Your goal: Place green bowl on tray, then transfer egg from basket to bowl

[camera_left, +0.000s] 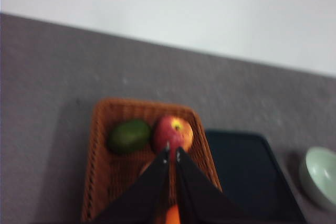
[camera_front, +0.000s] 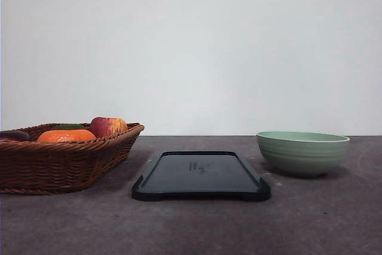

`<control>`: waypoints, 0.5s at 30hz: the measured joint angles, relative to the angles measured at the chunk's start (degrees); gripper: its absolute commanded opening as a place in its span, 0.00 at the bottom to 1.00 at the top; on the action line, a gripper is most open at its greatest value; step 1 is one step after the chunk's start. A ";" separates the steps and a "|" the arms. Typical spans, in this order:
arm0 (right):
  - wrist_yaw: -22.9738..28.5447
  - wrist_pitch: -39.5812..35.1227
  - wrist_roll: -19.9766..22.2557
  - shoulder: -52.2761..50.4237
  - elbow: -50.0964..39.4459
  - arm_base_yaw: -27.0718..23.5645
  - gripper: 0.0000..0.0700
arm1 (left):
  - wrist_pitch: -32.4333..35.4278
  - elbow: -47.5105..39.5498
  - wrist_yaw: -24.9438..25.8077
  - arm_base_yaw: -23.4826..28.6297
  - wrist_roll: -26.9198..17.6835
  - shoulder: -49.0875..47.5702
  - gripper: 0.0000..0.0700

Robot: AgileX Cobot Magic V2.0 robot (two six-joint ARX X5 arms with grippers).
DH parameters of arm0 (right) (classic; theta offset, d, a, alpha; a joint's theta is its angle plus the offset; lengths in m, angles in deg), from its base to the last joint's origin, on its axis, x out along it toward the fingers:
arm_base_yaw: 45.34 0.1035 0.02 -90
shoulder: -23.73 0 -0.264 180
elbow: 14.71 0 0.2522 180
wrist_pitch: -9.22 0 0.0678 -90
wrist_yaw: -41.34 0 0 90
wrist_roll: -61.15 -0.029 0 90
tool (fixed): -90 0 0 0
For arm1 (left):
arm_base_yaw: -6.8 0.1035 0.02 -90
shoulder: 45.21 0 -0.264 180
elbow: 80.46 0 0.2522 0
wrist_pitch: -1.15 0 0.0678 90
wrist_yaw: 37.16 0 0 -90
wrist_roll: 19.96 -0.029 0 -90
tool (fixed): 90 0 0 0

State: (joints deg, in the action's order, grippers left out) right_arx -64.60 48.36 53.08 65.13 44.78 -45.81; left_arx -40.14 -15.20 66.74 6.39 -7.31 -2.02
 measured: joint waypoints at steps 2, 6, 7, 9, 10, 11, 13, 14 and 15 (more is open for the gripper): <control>-1.19 2.03 1.51 3.70 2.35 0.00 0.01 | -2.12 2.12 1.66 0.00 -1.30 3.30 0.01; -2.83 5.12 3.54 9.72 5.73 0.00 0.01 | -5.68 5.98 4.38 -0.02 -3.45 9.20 0.01; -3.33 5.78 3.96 11.10 6.48 0.00 0.01 | -6.75 7.00 4.84 -0.02 -4.07 10.64 0.01; -3.59 7.32 4.82 14.06 7.91 0.00 0.01 | -9.30 9.12 5.62 -0.02 -5.23 13.67 0.02; -3.59 8.16 5.12 15.39 8.46 0.00 0.01 | -10.88 10.24 5.67 -0.07 -5.86 15.13 0.02; -3.59 8.95 5.38 16.45 8.83 0.00 0.01 | -12.17 11.15 5.71 -0.17 -6.41 16.28 0.02; -3.57 10.98 6.02 18.82 9.62 0.07 0.01 | -14.99 13.08 5.75 -0.46 -7.63 18.64 0.02; -3.57 11.83 6.23 19.86 9.89 0.15 0.01 | -16.31 13.95 5.77 -0.62 -8.18 19.64 0.02; -3.57 12.37 6.37 20.69 10.02 0.22 0.01 | -17.33 14.73 5.78 -0.76 -8.62 20.54 0.02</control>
State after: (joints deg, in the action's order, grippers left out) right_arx -68.17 60.73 59.44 85.82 54.79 -45.59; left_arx -57.47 -0.46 72.53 5.63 -15.93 18.52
